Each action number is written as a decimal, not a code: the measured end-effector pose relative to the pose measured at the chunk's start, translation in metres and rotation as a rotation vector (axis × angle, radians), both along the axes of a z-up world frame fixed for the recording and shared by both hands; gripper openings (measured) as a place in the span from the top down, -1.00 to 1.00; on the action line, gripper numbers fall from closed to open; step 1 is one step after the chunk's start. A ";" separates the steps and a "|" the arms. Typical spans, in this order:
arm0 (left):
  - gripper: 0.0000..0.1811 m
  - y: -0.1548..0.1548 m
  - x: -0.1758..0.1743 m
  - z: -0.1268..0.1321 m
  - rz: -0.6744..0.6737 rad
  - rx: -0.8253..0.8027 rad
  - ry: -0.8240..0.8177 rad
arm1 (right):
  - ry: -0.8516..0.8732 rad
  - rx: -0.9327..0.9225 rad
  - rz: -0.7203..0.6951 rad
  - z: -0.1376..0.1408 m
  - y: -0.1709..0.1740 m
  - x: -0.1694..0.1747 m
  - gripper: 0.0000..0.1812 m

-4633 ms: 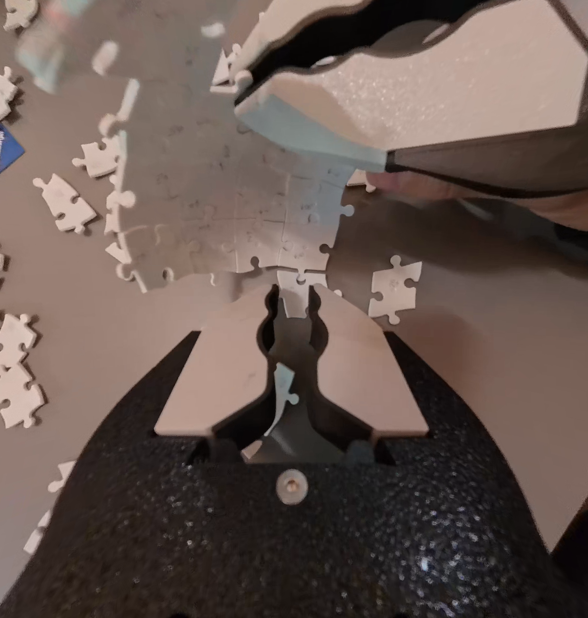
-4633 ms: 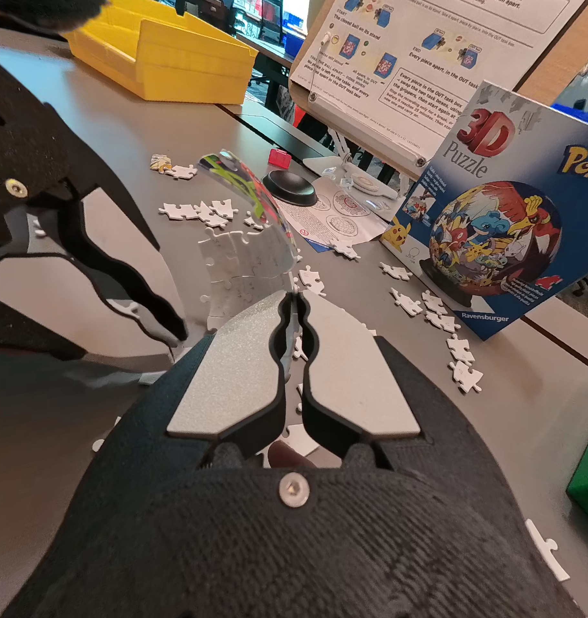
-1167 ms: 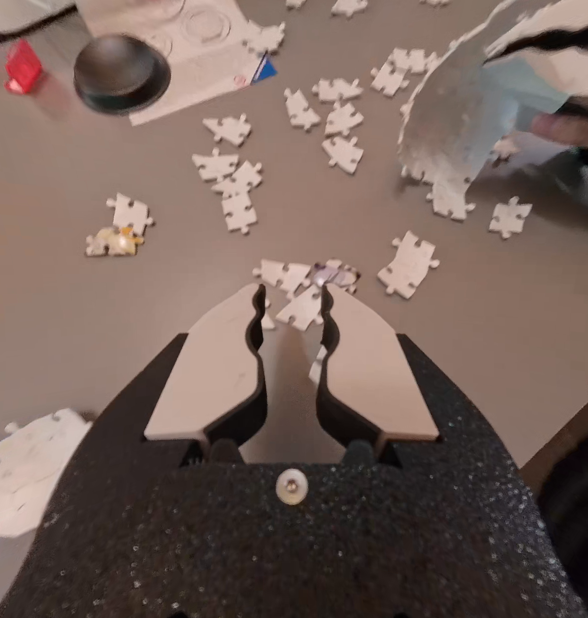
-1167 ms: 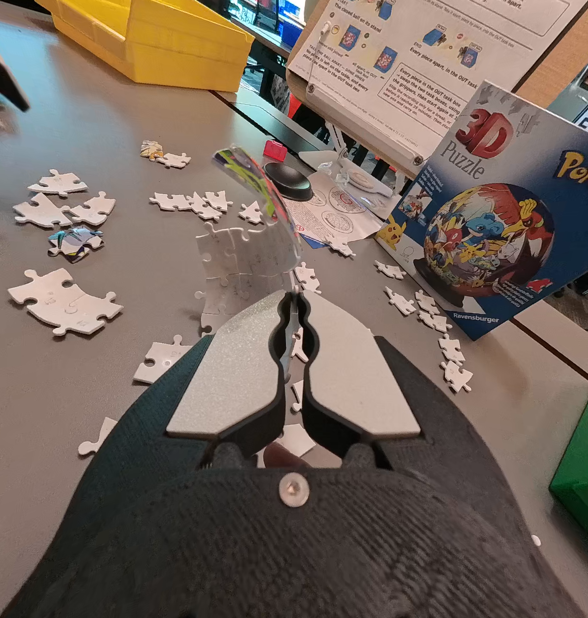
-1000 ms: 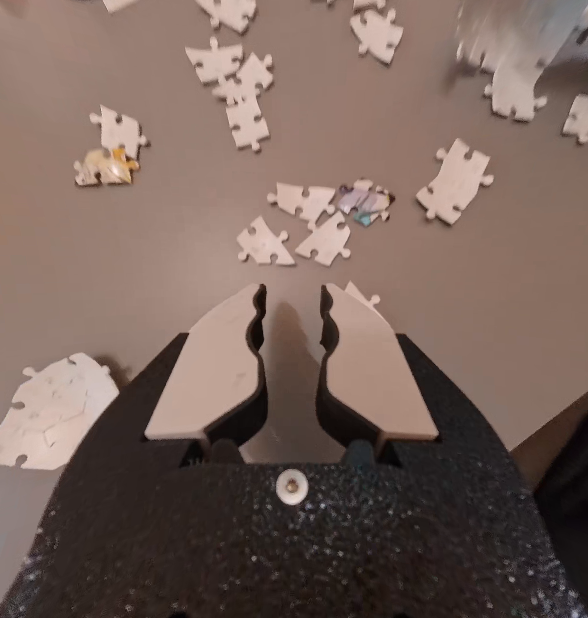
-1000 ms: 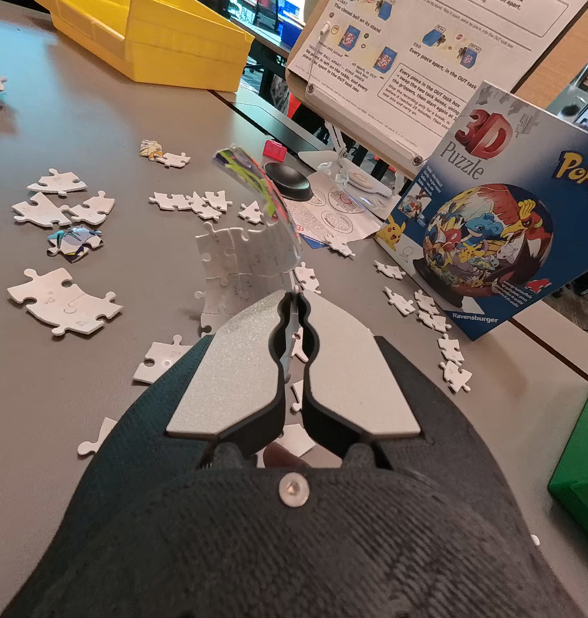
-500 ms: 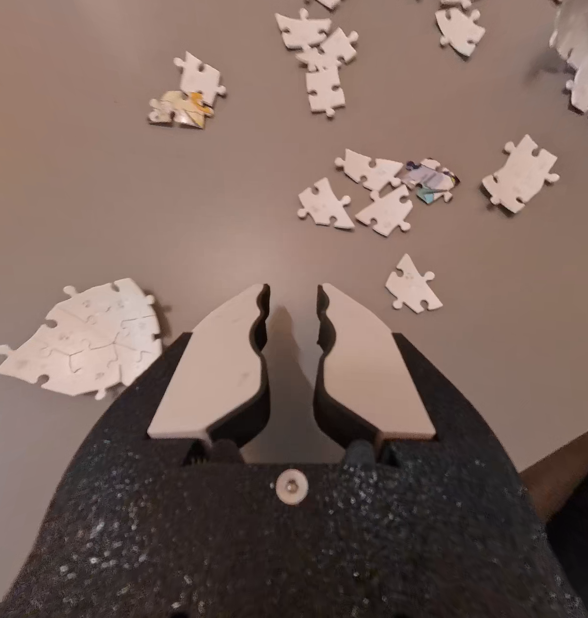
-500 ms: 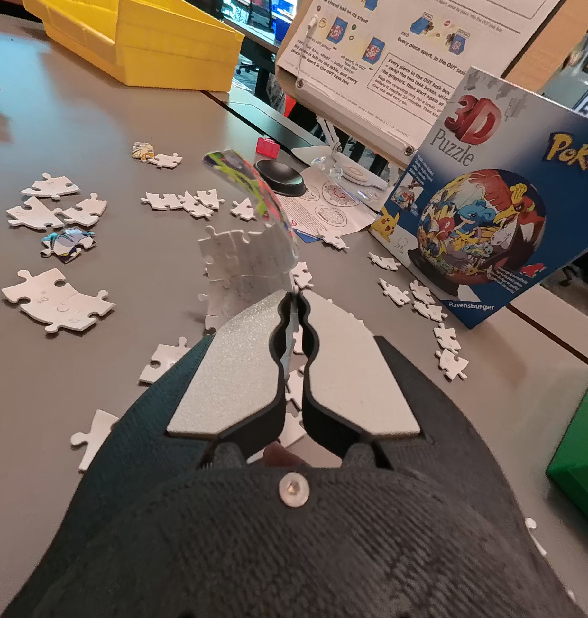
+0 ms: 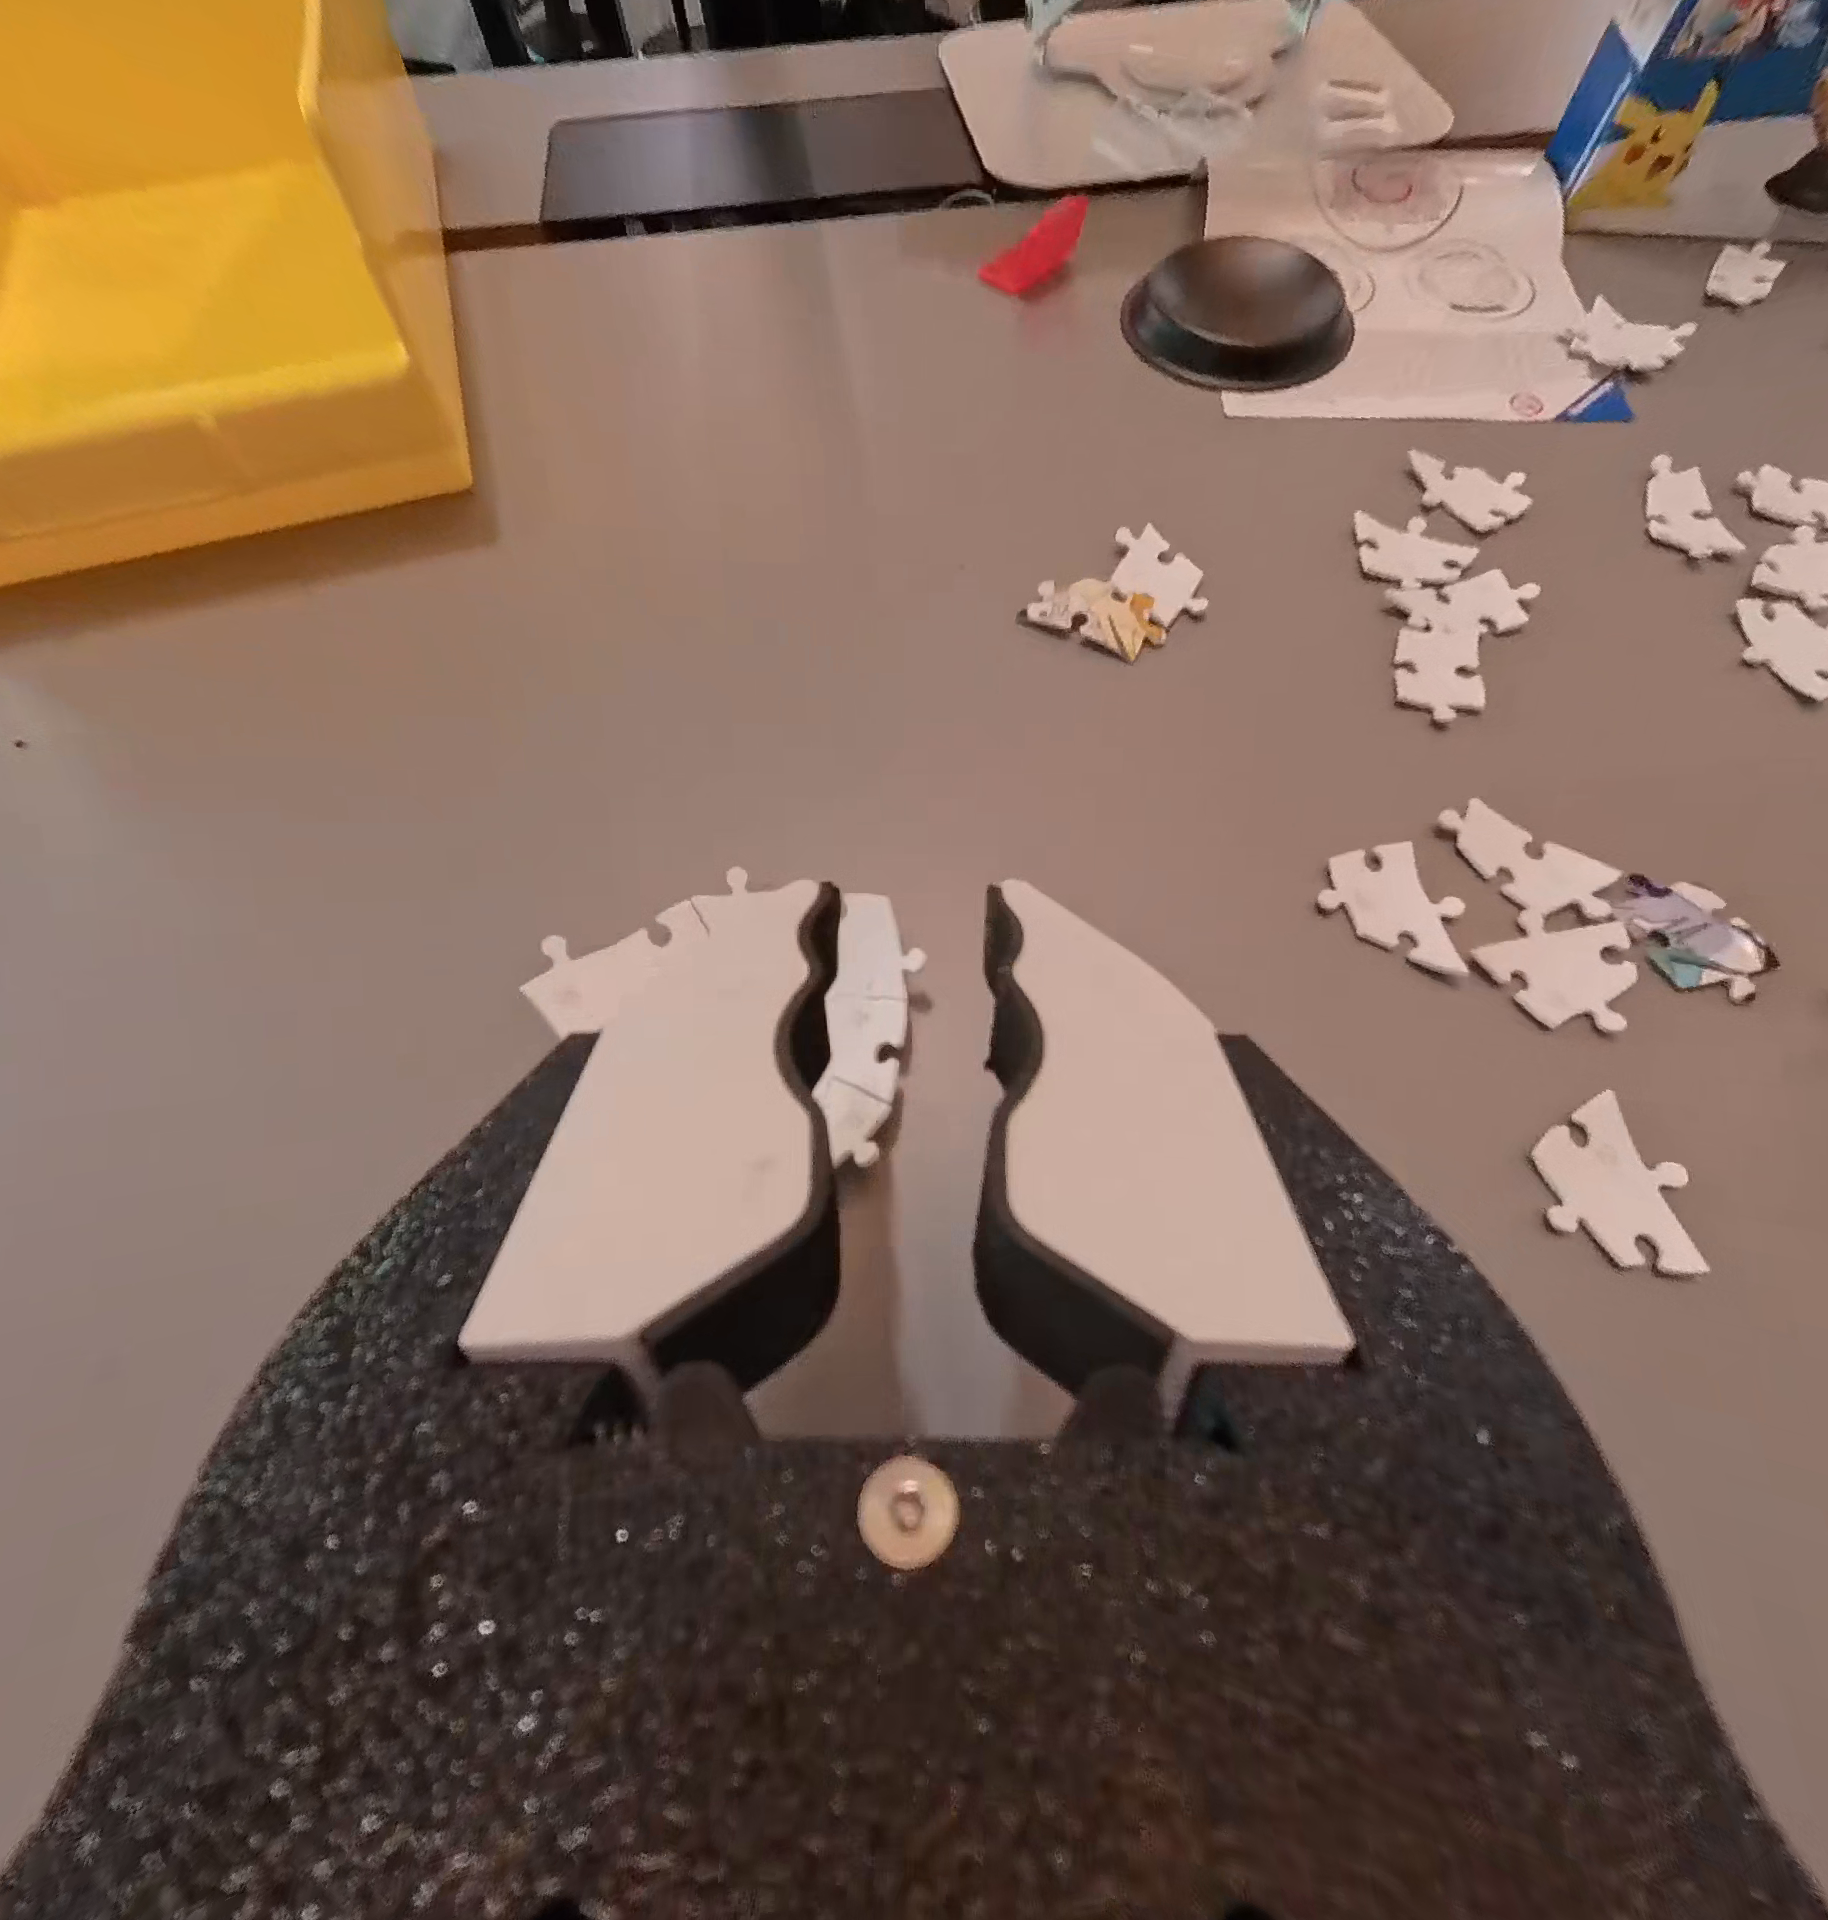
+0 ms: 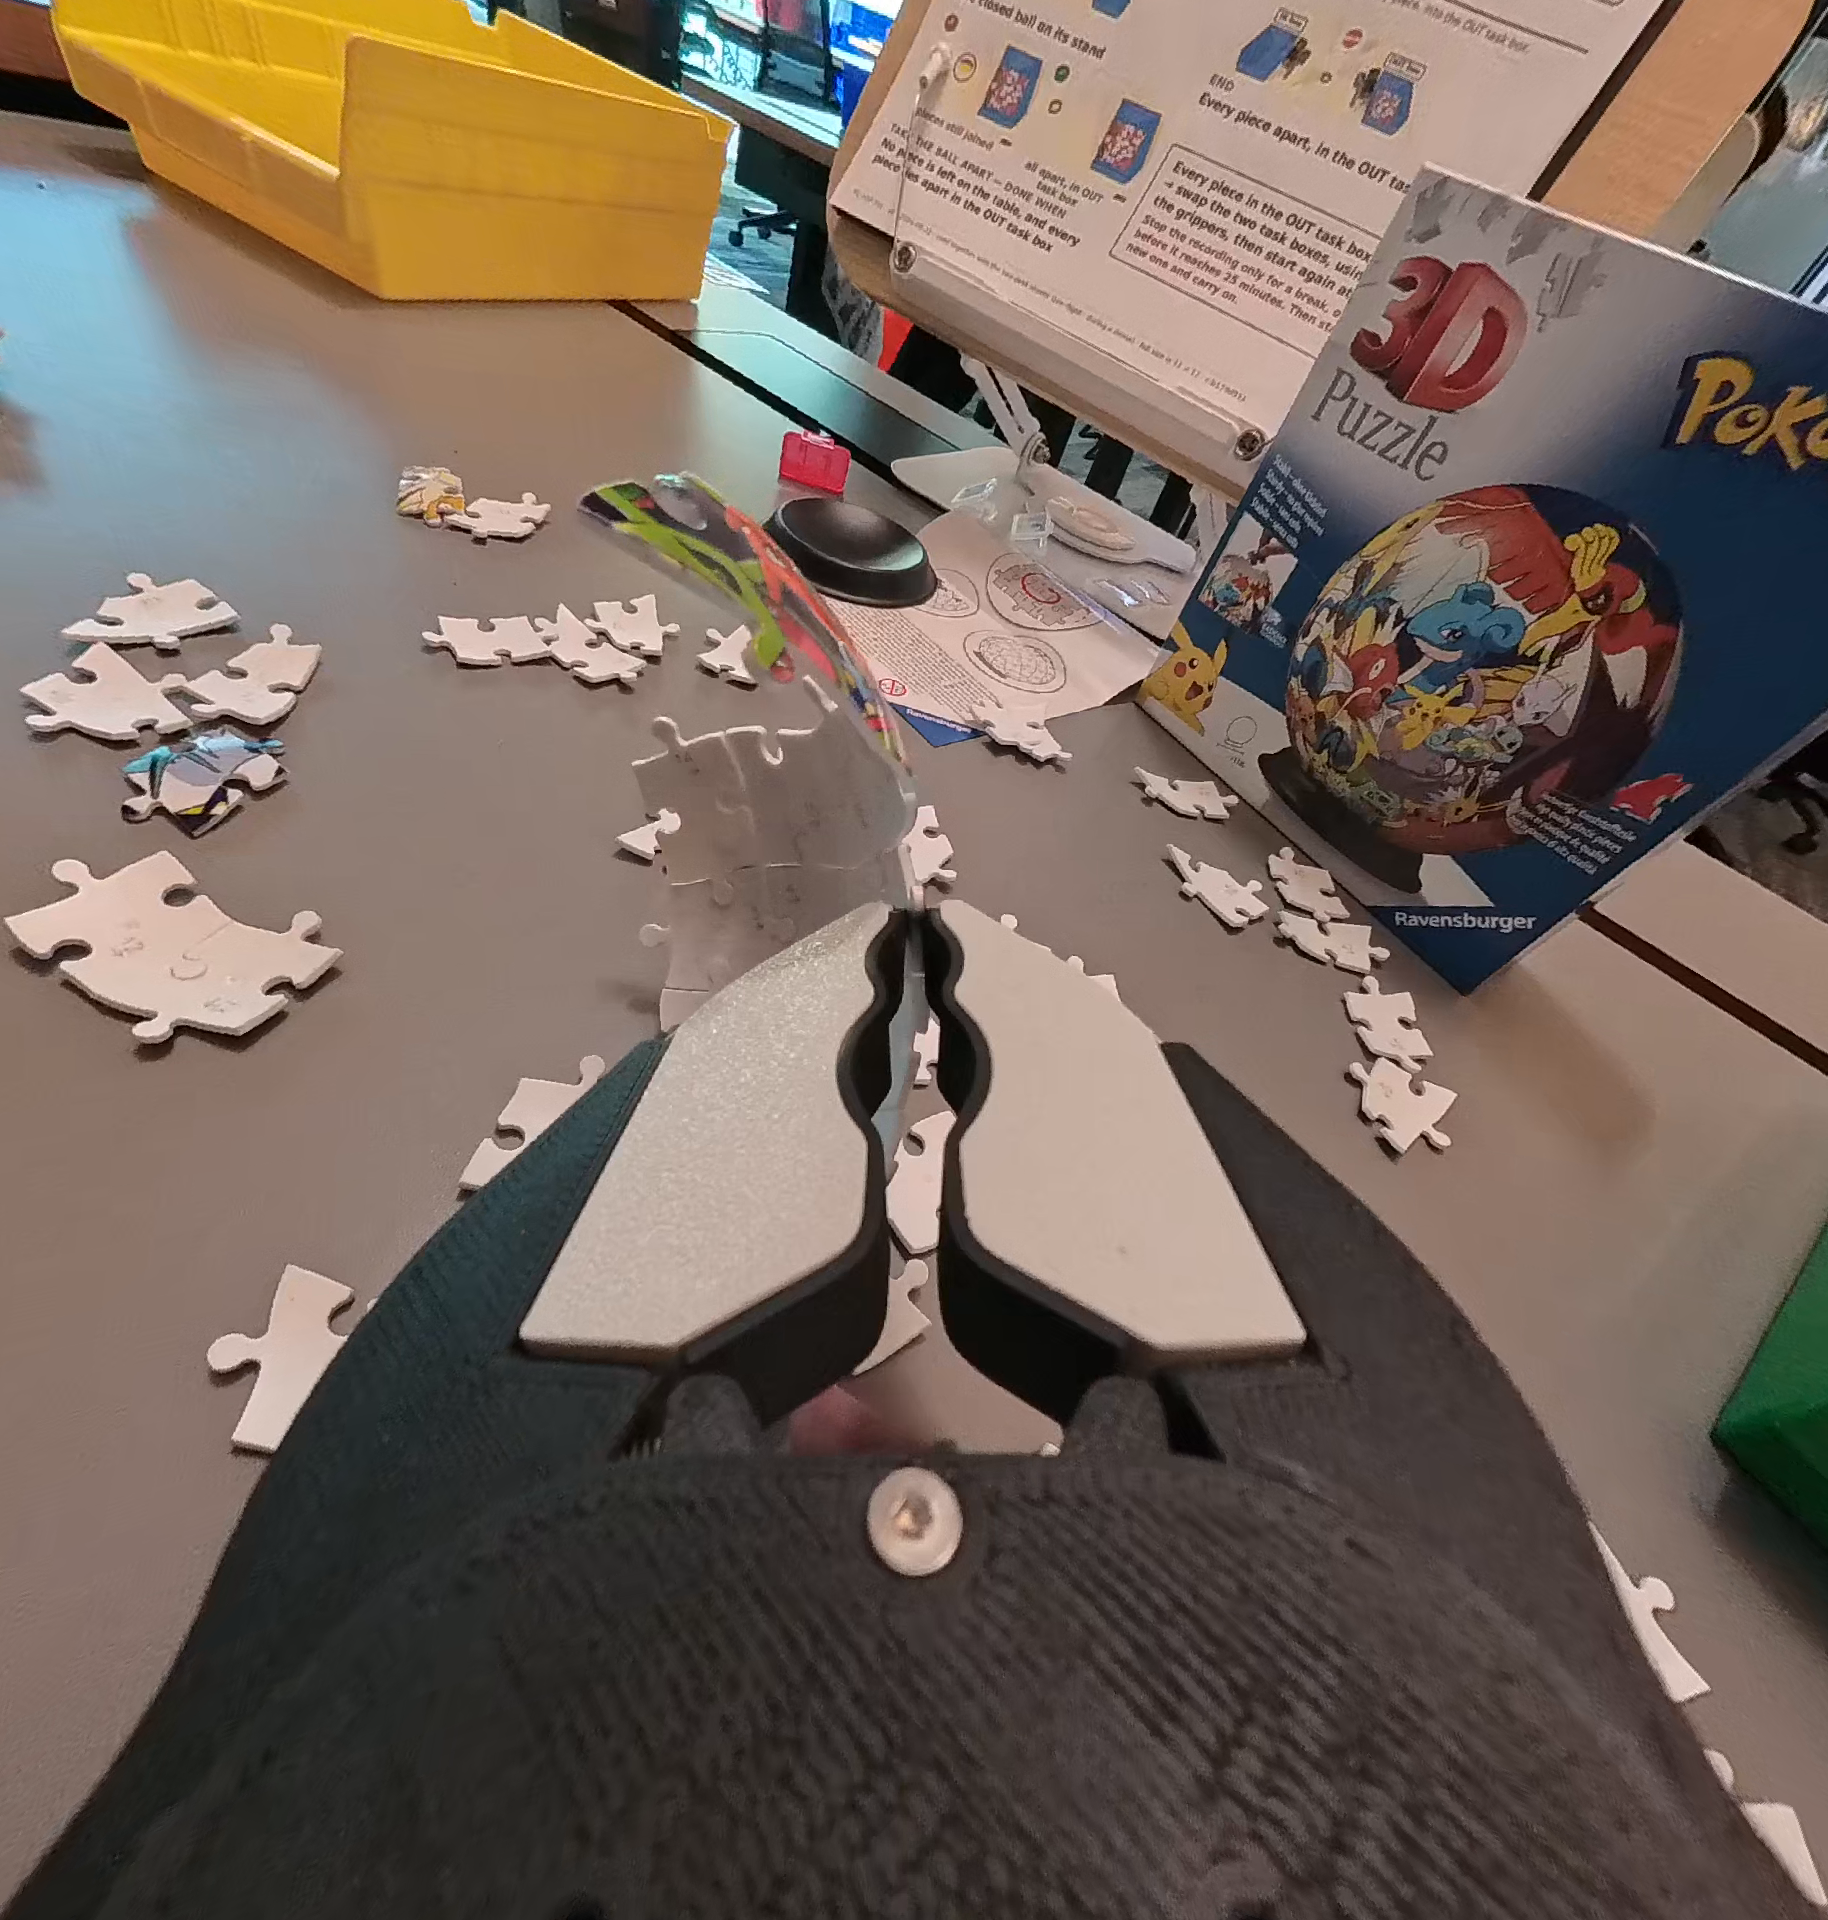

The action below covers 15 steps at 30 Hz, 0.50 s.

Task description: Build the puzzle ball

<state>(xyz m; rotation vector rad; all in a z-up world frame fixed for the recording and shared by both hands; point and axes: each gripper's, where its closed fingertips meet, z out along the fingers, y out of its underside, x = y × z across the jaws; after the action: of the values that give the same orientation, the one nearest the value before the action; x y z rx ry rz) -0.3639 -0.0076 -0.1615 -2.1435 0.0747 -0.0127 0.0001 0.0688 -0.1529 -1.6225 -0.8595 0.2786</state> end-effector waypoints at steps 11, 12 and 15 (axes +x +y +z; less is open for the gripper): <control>0.75 0.066 0.121 -0.021 -0.426 -0.138 0.095 | -0.005 -0.015 -0.011 -0.002 0.001 0.001 0.96; 0.75 0.079 0.126 -0.025 -0.416 -0.164 0.074 | -0.004 -0.015 -0.009 -0.002 0.001 0.001 0.96; 0.79 0.106 0.133 -0.041 -0.384 -0.259 0.028 | -0.006 -0.014 -0.010 -0.002 0.001 0.001 0.96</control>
<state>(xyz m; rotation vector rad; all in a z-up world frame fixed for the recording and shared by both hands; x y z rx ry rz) -0.2314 0.0985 -0.2026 -2.3559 0.5245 -0.2272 0.0013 0.0696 -0.1549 -1.6404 -0.8557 0.2735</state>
